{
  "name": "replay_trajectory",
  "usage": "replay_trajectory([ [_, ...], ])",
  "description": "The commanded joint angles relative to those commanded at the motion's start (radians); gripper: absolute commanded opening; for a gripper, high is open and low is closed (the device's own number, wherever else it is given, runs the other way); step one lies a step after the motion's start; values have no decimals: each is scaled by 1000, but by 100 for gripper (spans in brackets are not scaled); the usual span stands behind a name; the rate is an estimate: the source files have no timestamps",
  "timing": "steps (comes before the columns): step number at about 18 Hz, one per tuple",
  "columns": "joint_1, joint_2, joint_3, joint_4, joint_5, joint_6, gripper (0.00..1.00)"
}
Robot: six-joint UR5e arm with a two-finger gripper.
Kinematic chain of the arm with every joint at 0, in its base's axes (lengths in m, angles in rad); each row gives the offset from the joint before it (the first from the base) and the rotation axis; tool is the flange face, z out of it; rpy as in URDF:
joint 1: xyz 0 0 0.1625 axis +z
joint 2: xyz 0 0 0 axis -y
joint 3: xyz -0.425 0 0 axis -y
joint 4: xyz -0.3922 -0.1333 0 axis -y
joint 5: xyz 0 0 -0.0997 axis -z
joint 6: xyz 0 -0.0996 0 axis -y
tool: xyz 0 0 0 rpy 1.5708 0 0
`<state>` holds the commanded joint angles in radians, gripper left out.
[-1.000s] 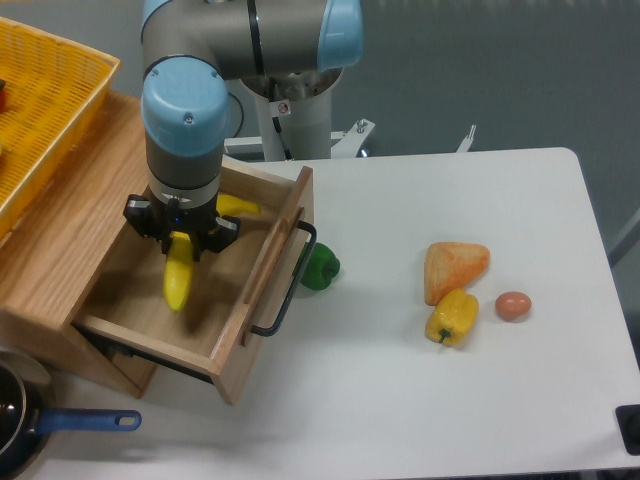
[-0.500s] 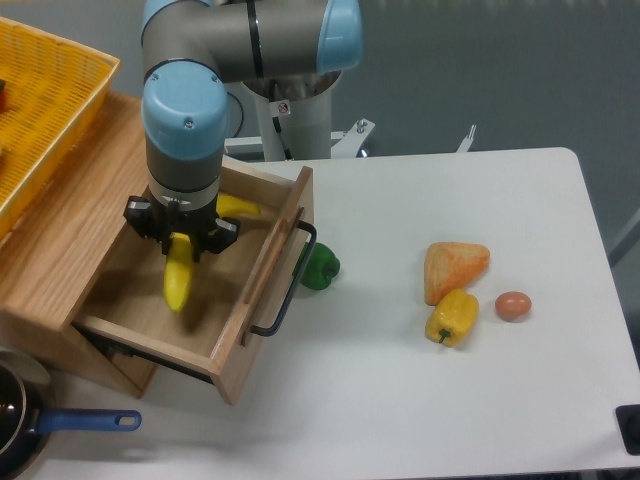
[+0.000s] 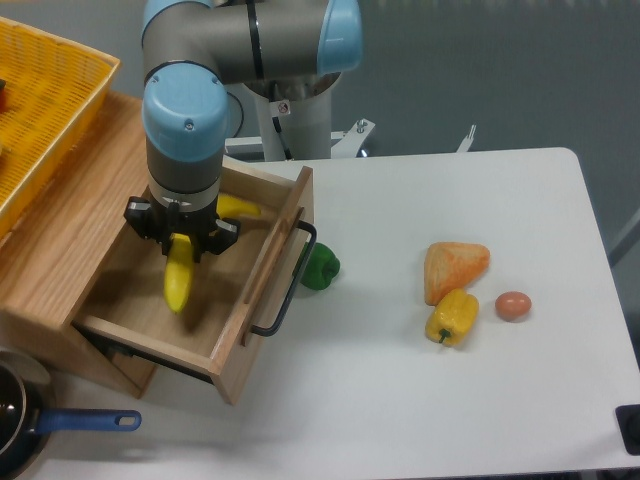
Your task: Place the banana in the top drawer
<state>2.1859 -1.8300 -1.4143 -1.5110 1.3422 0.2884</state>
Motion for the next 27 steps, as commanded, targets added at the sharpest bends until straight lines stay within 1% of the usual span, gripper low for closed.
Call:
replay_trajectory([
  [2,0,2,0,-2,0,2,65],
  [3,0,3,0,0,0,2,70],
  [4,2,3,0,0,0,2,72],
  [8,2,9,2,0,0,8,73],
  [9,3,11,2,0,2,17,79],
  [10,5,12,3,0,9,20,80],
  [12,6,12,3,-2,49,21,93],
  [13,6,12,3,-3,70,21,97],
  [16,12,15,9,-3,72,21,97],
  [19,21,43,15,-3,75,23,96],
  [23,54,83,2,-15,77,80,96],
  [27,87,103,-6,-15,78,110,97],
])
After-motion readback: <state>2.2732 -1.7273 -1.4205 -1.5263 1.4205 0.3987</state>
